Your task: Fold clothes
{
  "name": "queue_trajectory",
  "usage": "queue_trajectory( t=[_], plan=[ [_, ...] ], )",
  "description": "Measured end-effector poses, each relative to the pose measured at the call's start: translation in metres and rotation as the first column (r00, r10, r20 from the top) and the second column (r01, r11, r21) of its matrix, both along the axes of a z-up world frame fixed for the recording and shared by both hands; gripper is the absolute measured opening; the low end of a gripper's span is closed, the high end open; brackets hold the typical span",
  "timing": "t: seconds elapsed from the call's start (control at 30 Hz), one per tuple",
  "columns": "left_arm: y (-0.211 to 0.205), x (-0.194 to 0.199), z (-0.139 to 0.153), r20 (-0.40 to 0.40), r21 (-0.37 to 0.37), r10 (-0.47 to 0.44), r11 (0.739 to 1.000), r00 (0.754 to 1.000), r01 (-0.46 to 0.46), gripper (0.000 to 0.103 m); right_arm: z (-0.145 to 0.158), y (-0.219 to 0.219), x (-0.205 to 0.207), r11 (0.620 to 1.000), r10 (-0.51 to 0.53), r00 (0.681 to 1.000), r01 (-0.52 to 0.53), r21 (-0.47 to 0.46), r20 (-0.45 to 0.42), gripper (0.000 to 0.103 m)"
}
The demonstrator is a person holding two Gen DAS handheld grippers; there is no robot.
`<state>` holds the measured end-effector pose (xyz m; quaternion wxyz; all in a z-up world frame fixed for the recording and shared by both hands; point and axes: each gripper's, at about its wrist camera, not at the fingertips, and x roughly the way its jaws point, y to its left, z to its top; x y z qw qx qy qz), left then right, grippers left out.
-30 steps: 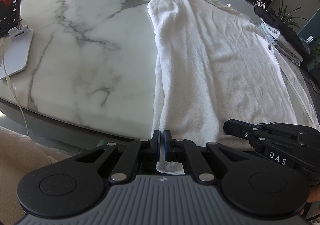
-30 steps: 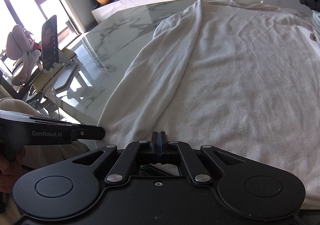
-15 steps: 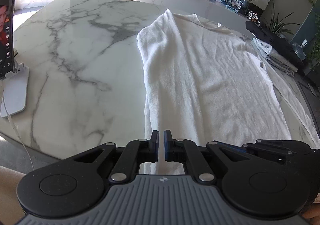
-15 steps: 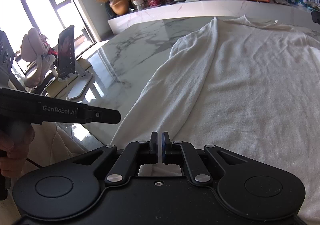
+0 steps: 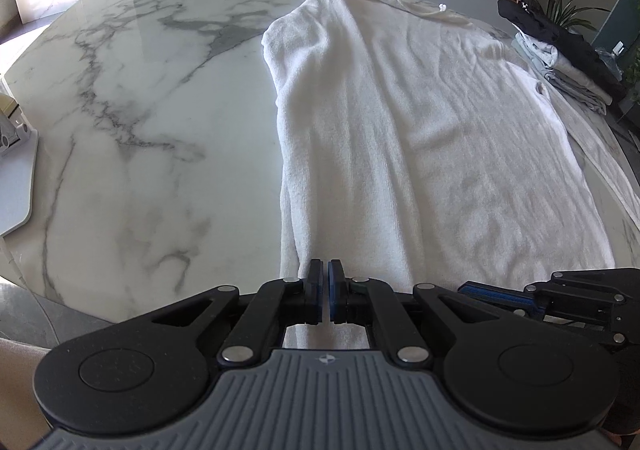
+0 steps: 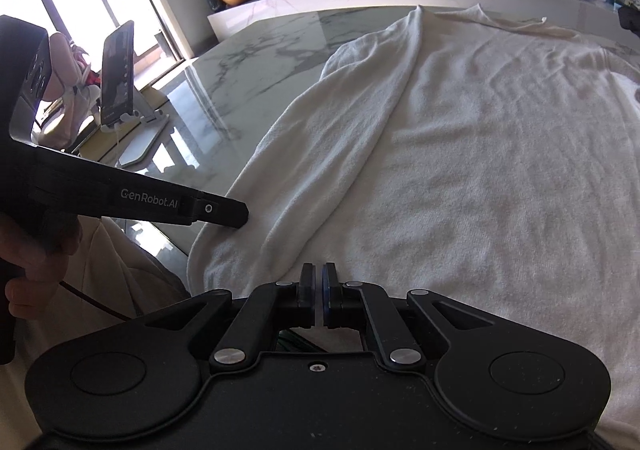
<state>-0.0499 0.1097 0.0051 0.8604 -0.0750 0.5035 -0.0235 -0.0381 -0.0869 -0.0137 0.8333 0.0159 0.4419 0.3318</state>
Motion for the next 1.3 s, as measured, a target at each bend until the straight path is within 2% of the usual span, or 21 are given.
queue_trajectory(
  t=[0.2,0.33,0.47,0.53,0.8,0.93,1.13,1.2,1.3],
  plan=[
    [-0.003,0.001,0.001,-0.003,0.019,0.005,1.0,1.0,-0.005,0.003,0.0,-0.053,-0.011,0.995,-0.1,0.993,0.099,-0.014,-0.057,0.0],
    [-0.011,0.0,0.008,0.029,0.031,-0.011,0.999,1.0,0.01,0.004,0.007,-0.087,-0.023,0.985,-0.169,0.985,0.167,-0.038,-0.04,0.005],
    [-0.035,0.005,0.021,0.073,0.028,-0.098,0.995,0.992,0.096,0.004,0.012,-0.119,-0.022,0.958,-0.266,0.964,0.265,-0.111,0.012,0.006],
    [-0.052,0.009,0.021,0.07,0.037,-0.142,0.989,0.987,0.14,0.004,0.009,-0.13,-0.017,0.947,-0.297,0.955,0.294,-0.128,-0.003,0.008],
    [-0.088,0.019,0.0,-0.013,0.044,-0.206,0.977,0.978,0.207,0.004,0.006,-0.145,-0.02,0.949,-0.289,0.957,0.285,-0.133,-0.016,0.008],
    [-0.087,0.02,0.003,0.001,0.058,-0.218,0.974,0.976,0.217,0.004,0.011,-0.16,-0.014,0.944,-0.309,0.951,0.304,-0.129,-0.022,0.008],
    [-0.075,0.035,0.018,0.052,0.088,-0.195,0.978,0.979,0.19,0.009,0.029,-0.209,0.018,0.89,-0.416,0.907,0.422,-0.174,0.068,0.024],
    [-0.067,0.047,0.021,0.062,0.105,-0.174,0.98,0.983,0.167,0.009,0.032,-0.232,0.036,0.86,-0.465,0.88,0.475,-0.189,0.093,0.024],
    [-0.057,0.066,0.021,0.051,0.115,-0.151,0.983,0.987,0.145,0.009,0.03,-0.262,0.06,0.828,-0.522,0.849,0.528,-0.187,0.086,0.024]
  ],
)
